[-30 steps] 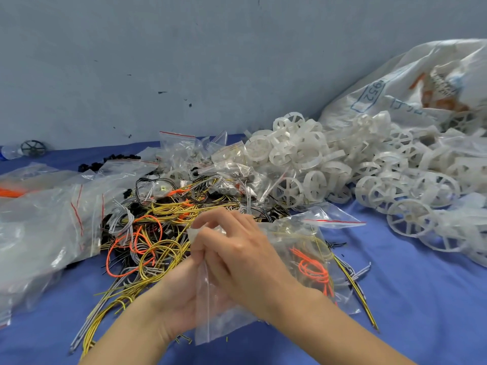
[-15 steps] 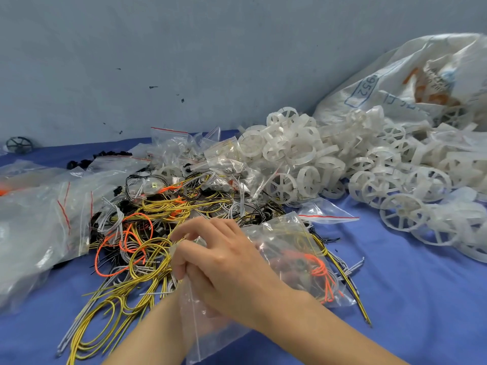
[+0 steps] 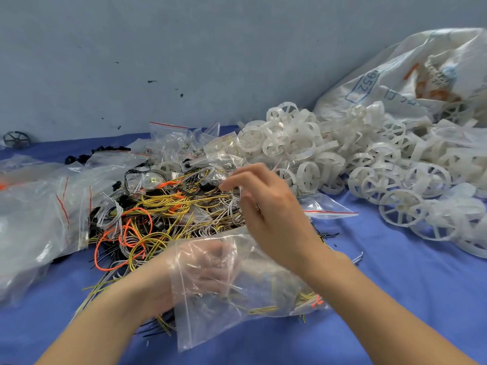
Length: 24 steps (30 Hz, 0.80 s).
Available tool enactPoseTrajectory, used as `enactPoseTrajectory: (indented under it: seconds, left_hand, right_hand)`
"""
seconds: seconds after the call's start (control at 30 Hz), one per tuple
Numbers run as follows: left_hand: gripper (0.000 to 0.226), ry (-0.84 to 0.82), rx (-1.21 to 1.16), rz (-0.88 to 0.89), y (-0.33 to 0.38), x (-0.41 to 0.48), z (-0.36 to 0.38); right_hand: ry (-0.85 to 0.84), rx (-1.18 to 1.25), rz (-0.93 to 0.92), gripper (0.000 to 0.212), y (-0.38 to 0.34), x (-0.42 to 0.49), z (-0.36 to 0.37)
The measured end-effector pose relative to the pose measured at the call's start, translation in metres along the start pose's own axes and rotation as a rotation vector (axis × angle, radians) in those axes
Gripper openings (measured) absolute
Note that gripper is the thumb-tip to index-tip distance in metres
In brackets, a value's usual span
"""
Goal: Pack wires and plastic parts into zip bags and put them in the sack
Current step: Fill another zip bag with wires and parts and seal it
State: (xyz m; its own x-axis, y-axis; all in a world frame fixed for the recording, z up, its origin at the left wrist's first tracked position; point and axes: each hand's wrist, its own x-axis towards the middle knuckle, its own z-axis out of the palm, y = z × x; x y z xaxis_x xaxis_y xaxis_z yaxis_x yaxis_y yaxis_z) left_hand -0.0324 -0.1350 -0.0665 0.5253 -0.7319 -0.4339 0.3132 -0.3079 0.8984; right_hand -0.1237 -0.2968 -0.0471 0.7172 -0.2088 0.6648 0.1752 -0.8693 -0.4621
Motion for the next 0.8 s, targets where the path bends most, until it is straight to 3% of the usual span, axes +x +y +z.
enactPoseTrajectory:
  seconds: [0.13, 0.23, 0.37, 0.47, 0.5, 0.57, 0.63, 0.73, 0.8]
  left_hand:
    - [0.035, -0.034, -0.098, 0.044, 0.002, 0.006, -0.023]
    - [0.027, 0.051, -0.068, 0.037, 0.004, 0.013, -0.043]
    - [0.023, 0.392, -0.03, 0.099, 0.013, 0.02, -0.063]
    - [0.025, 0.74, 0.28, 0.432, 0.012, 0.022, -0.067]
    - [0.024, 0.786, 0.434, 0.565, 0.013, 0.018, -0.062]
    - [0.024, 0.702, 0.656, 0.778, 0.014, 0.011, -0.045]
    - [0.021, 0.546, 0.83, 0.88, 0.016, 0.008, -0.023]
    - [0.035, 0.328, 1.135, 0.871, 0.007, 0.018, 0.001]
    - [0.046, 0.267, 1.28, 0.804, -0.004, 0.028, 0.005]
  right_hand:
    - [0.093, -0.025, 0.187, 0.038, 0.026, 0.007, -0.022]
    - [0.117, -0.063, 0.328, 0.039, 0.048, 0.007, -0.036]
    - [0.007, -0.165, 0.491, 0.038, 0.078, 0.001, -0.047]
    - [-0.085, -0.191, 0.606, 0.037, 0.093, -0.002, -0.053]
    - [-0.112, -0.205, 0.636, 0.037, 0.097, -0.002, -0.054]
    - [-0.165, -0.251, 0.681, 0.037, 0.104, -0.003, -0.054]
    - [-0.222, -0.298, 0.72, 0.039, 0.109, -0.004, -0.053]
    - [-0.306, -0.333, 0.751, 0.042, 0.113, -0.007, -0.047]
    - [-0.354, -0.358, 0.755, 0.044, 0.115, -0.009, -0.044]
